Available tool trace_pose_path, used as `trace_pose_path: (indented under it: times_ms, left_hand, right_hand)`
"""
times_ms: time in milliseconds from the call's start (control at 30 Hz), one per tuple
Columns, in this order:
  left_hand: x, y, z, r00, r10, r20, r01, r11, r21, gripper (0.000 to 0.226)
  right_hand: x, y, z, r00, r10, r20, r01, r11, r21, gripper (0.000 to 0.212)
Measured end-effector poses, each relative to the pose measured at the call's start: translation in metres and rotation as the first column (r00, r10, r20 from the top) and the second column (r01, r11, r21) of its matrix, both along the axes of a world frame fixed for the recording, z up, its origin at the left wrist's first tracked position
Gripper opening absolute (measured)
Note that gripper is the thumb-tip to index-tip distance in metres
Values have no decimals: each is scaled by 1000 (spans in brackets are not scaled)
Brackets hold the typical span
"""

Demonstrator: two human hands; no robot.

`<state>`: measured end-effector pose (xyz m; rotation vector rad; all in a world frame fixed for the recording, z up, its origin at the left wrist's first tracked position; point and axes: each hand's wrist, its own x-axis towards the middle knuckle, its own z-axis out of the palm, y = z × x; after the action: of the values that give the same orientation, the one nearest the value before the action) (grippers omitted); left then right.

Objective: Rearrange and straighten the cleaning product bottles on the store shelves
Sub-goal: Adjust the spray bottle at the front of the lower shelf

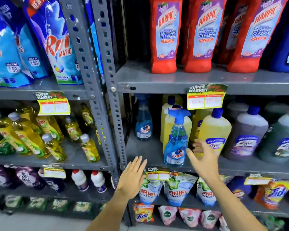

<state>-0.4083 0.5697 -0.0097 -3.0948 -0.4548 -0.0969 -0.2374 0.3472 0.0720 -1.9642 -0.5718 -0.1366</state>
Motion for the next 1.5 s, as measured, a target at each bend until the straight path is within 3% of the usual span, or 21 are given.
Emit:
trace_pose_path:
  times_ms: [100,167,400,700,867,1033,1167,1267,1500]
  left_hand:
    - [12,3,-8,1000,0,-8,0,1000,-16,59]
    - [19,6,-11,1000,17,-18,-18,999,-38,60]
    - [17,13,-26,999,-10,39,12,999,-49,67]
    - [15,11,-25,996,-30,90,36,997,-61,74]
    - [5,14,-26,992,-63,107,70,996,-56,82]
    - [6,15,-27,995,-52,87,57,997,-51,83]
    - [7,12,-30,999,-16,37,17,1000,-21,84]
    - [7,12,-31,1000,-13,28,14,1000,-27,83]
    - [8,16,-33,998,-58,10,58,997,-42,83]
  right_hand:
    - [9,8,-19,989,123,-85,-133,984,-118,73]
    - [11,15,-23,973,189,-136,-204,973,-106,78]
    - [16,32,-26,987,125,-104,-137,984,-115,60]
    - [-24,85,-28,1000,-15,3,15,988,-156,52]
    - [-32,102,-21,1000,-16,10,17,982,-188,57]
    - [-34,97,9,968,-148,203,188,962,-196,74]
    - [-29,110,26,989,-29,147,69,959,-274,69]
    - [-29,116,27,996,-10,94,31,973,-230,56]
    - [-33,130,27,998,28,63,-15,980,-197,60]
